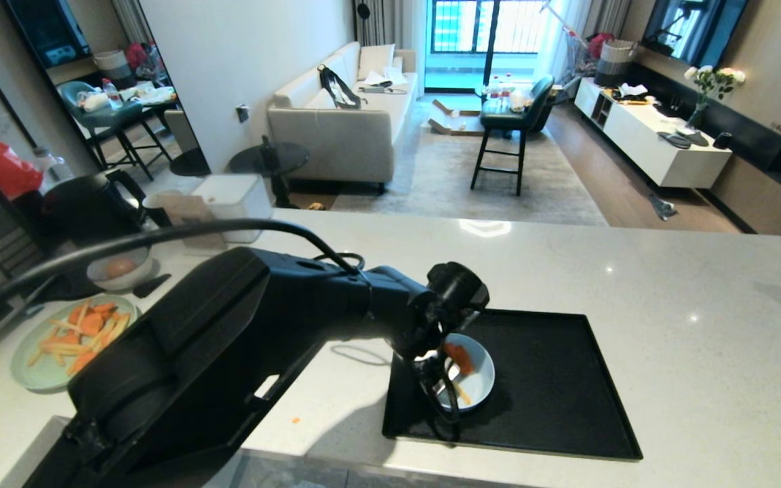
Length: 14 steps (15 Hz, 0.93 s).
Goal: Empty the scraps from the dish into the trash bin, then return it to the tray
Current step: Pick up the bowl with leftover food
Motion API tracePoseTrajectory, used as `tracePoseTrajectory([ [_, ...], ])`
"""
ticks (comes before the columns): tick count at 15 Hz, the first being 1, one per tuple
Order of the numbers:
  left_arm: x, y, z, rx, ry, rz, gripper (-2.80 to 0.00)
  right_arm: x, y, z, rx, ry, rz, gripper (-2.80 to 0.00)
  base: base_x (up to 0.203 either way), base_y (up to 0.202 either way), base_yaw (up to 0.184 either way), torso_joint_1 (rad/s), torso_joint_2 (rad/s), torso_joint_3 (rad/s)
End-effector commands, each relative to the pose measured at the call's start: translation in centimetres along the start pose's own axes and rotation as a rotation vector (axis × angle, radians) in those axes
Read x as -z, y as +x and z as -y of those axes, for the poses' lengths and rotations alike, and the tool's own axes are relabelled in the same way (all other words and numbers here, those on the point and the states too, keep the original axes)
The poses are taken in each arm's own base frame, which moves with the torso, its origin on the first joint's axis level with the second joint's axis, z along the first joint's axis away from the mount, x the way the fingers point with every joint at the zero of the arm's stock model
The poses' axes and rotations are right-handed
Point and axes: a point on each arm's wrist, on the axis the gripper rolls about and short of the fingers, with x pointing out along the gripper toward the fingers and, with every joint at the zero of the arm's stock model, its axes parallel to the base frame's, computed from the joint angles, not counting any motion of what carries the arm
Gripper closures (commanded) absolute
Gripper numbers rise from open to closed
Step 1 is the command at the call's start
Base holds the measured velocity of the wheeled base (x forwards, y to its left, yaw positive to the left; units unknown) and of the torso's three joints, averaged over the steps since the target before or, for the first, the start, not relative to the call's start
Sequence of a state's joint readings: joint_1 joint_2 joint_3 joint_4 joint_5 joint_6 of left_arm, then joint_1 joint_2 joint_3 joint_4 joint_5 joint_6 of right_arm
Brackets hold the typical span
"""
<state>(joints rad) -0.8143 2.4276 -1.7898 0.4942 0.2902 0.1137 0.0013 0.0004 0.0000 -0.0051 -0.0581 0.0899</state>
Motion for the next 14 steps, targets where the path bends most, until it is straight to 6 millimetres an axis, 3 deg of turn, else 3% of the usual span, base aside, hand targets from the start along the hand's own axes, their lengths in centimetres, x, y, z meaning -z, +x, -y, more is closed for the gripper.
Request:
tracePoseTrajectory([
  [1, -0.3, -0.8, -0.7, -0.008, -0.048, 0.02, 0.0, 0.0, 0.0, 0.0, 0.0, 0.001, 0.001, 0.0, 0.0, 0.0, 0.0, 0.0, 0.0, 0.0],
  [8, -0.7, -4.8, -5.2, -0.048, -0.211, 0.101, 0.0, 0.0, 0.0, 0.0, 0.0, 0.001, 0.001, 0.0, 0.0, 0.0, 0.0, 0.0, 0.0, 0.0],
  [14, 0.1, -5.8, -6.4, -0.052, -0.287, 0.04, 0.0, 0.0, 0.0, 0.0, 0.0, 0.001, 0.0, 0.0, 0.0, 0.0, 0.0, 0.0, 0.0, 0.0],
])
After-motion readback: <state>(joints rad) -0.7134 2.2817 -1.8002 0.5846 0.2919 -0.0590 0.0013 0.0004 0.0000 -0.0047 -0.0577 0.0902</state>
